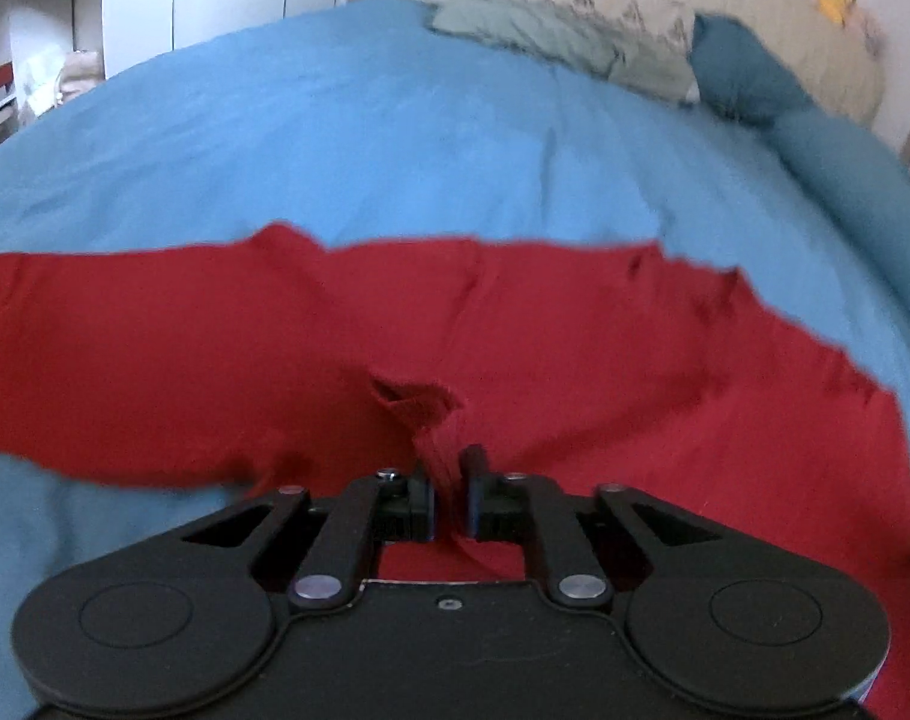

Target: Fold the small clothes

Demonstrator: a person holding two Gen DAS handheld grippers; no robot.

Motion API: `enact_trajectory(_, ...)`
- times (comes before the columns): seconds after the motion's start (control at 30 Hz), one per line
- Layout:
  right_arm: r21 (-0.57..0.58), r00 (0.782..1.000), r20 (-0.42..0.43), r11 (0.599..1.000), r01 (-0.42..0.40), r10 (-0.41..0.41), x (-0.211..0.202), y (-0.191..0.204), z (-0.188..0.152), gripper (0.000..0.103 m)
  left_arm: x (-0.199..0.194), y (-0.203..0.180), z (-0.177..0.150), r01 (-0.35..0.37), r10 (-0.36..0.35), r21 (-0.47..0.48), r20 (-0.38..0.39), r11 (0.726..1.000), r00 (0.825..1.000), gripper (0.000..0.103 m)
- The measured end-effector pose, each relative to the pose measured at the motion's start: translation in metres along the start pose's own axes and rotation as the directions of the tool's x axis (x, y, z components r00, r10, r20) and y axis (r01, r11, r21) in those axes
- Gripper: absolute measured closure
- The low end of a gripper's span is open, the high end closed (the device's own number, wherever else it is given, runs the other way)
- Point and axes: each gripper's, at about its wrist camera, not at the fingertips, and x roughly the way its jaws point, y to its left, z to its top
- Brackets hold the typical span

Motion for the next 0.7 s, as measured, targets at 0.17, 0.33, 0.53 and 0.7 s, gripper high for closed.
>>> enact_trajectory(0.17, -0.037, 0.995, -0.02, 0.995, -0.095, 0.094, -0.017, -0.006, 0.009, 0.004, -0.034, 0.007, -0.003, -0.118, 0.117, 0.058, 0.023, 0.991, 0.993, 0.059)
enact_trajectory(0.33, -0.024, 0.945, 0.062, 0.947, -0.321, 0.321, -0.043, 0.025, 0.032, 0.002, -0.044, -0.007, 0.011, -0.042, 0.034, 0.128, 0.059, 0.991, 0.998, 0.047)
enact_trajectory(0.53, 0.012, 0.953, -0.013, 0.953, -0.303, 0.303, 0.003, 0.063, 0.026, 0.002, -0.003, -0.037, 0.017, 0.062, -0.064, 0.156, 0.007, 0.986, 0.998, 0.047)
enact_trajectory(0.7, 0.08, 0.95, -0.004, 0.947, -0.312, 0.313, -0.001, 0.047, 0.019, 0.001, 0.015, -0.041, 0.009, 0.052, -0.045, 0.162, -0.042, 0.985, 0.998, 0.047)
